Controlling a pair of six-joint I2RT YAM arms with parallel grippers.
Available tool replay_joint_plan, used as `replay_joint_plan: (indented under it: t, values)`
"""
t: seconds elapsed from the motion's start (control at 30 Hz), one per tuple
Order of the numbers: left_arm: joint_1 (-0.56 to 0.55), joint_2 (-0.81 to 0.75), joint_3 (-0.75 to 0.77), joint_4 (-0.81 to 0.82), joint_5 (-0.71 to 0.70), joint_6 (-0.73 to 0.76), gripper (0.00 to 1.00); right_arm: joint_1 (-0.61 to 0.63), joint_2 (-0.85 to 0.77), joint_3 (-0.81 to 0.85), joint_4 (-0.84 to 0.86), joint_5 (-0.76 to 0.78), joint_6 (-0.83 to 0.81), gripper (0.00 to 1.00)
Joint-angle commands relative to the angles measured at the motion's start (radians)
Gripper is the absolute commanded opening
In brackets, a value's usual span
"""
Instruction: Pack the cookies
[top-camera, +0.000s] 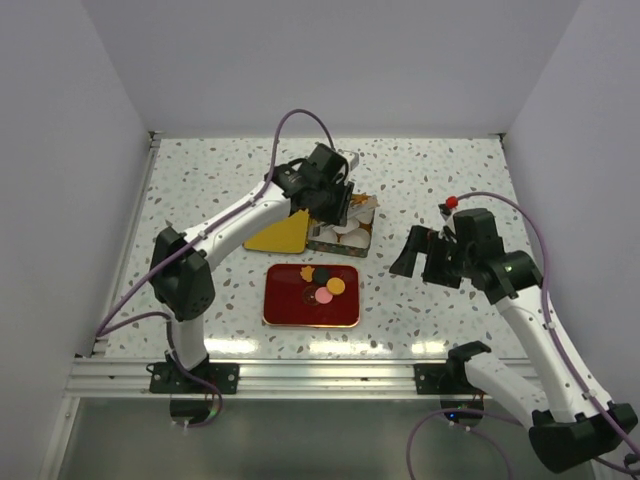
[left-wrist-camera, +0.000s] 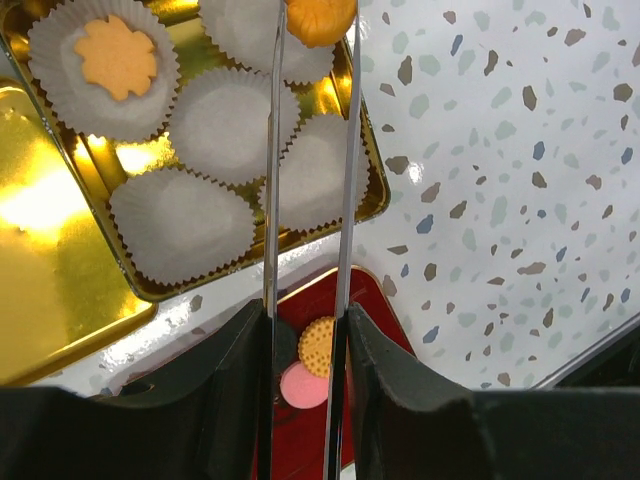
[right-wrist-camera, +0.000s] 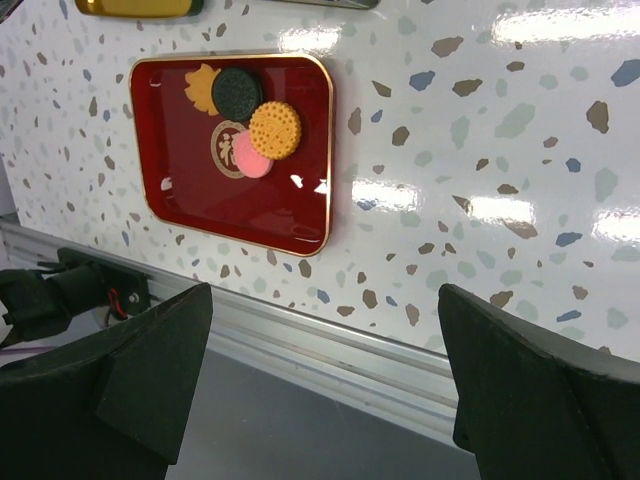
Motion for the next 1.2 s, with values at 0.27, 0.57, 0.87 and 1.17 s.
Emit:
replay_joint_plan:
  t: [0.27, 0.57, 0.87, 1.17]
  values:
    - [0.005, 0.039, 0.057, 0.037, -0.108, 0.038, 0.00, 0.001, 0.050, 0.052, -0.026, 0.033, -0.052, 0.99]
    - [0.006, 0.015, -0.012, 0.079, -0.105, 0.033, 0.00, 0.001, 0.037, 0.036, -0.023, 0.030, -0.029, 0.99]
    - [0.006, 0.008, -0.036, 0.087, -0.093, 0.032, 0.36, 0.001, 0.050, 0.007, 0.017, 0.004, -0.001, 0.99]
    - [0.006, -0.022, -0.033, 0.076, -0.092, 0.032, 0.50, 0.001, 0.060, -0.003, 0.041, -0.016, 0.009, 0.99]
